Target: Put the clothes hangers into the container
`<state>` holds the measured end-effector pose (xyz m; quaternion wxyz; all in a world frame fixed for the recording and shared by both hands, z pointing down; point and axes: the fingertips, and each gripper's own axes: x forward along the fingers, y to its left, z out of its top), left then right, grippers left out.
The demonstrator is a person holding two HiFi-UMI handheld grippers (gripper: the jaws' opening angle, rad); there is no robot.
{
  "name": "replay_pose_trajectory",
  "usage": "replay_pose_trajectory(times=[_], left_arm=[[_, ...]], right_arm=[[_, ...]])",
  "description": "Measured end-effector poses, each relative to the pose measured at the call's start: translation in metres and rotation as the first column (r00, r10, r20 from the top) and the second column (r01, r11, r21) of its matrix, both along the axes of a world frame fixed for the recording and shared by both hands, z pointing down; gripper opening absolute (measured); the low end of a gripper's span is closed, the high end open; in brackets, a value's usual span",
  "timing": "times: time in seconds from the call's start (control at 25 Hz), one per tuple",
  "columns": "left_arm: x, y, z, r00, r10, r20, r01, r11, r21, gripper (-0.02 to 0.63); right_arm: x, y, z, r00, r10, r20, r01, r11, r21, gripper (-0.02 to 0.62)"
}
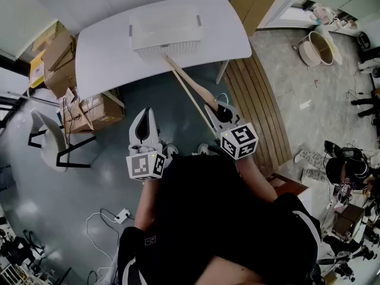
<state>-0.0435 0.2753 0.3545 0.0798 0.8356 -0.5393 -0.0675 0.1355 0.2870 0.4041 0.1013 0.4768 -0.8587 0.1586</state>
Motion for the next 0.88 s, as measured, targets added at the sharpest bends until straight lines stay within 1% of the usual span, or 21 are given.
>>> replay_pose_trajectory(times=[0.2,0.64,0.88], left_arm=[[-0.002,-0.004,0.001,1.0,-0.015,-0.003,0.015,1.0,-0.002,0.006],[-0.01,-0.007,0.003,1.0,-0.019,-0.004,0.019,1.0,-0.005,0.006],[-0.016,-0.003,0.009,1.0,-0.006,-0.003,0.006,1.0,-0.018,0.006]], right_arm=[[0.002,-0.004,-0.001,1.0,-0.002,0.005,0.002,1.0,0.001,0.063],[-0.008,-0.01,0.0,1.0,-0.009,0.007,0.009,1.0,0.001,0.063],[-0.011,-0.011,-0.006,1.0,0.016,0.027,-0.016,1.0,0.002,0.063]])
